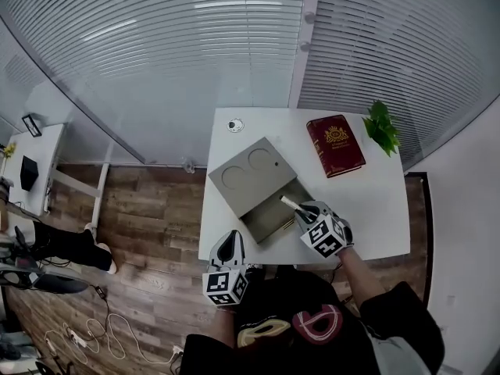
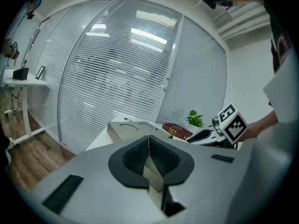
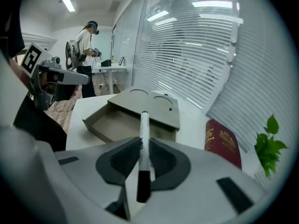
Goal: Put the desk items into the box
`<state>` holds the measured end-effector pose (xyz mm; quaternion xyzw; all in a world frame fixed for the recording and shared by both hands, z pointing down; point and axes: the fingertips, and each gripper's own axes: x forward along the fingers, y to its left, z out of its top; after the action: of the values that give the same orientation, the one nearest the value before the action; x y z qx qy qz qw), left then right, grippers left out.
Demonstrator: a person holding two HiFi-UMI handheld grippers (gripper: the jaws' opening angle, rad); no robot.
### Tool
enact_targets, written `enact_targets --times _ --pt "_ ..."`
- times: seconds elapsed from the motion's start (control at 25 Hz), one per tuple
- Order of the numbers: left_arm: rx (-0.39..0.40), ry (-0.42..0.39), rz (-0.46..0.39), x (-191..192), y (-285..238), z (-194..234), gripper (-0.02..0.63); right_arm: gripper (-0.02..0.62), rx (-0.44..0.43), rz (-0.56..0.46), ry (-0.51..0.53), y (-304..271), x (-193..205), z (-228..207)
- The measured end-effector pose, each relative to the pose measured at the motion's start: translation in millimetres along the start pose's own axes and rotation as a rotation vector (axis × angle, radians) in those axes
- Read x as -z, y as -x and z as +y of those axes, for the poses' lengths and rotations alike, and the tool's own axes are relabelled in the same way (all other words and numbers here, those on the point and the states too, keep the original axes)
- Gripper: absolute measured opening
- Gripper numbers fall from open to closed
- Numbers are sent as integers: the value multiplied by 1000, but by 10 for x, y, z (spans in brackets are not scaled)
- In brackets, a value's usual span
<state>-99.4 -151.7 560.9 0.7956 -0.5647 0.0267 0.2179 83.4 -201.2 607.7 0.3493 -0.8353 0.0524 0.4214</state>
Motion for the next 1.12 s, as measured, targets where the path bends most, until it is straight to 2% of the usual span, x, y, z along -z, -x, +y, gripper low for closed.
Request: enact_targets --times 0.56,0.76,1.12 --pt "-84 35 -31 -26 57 206 18 74 -152 78 288 -297 -197 293" --pt "-119 47 -38 -33 89 289 18 74 -210 132 438 -434 -184 406" --pt "-158 58 -28 2 131 378 18 74 -269 152 542 -631 -220 551"
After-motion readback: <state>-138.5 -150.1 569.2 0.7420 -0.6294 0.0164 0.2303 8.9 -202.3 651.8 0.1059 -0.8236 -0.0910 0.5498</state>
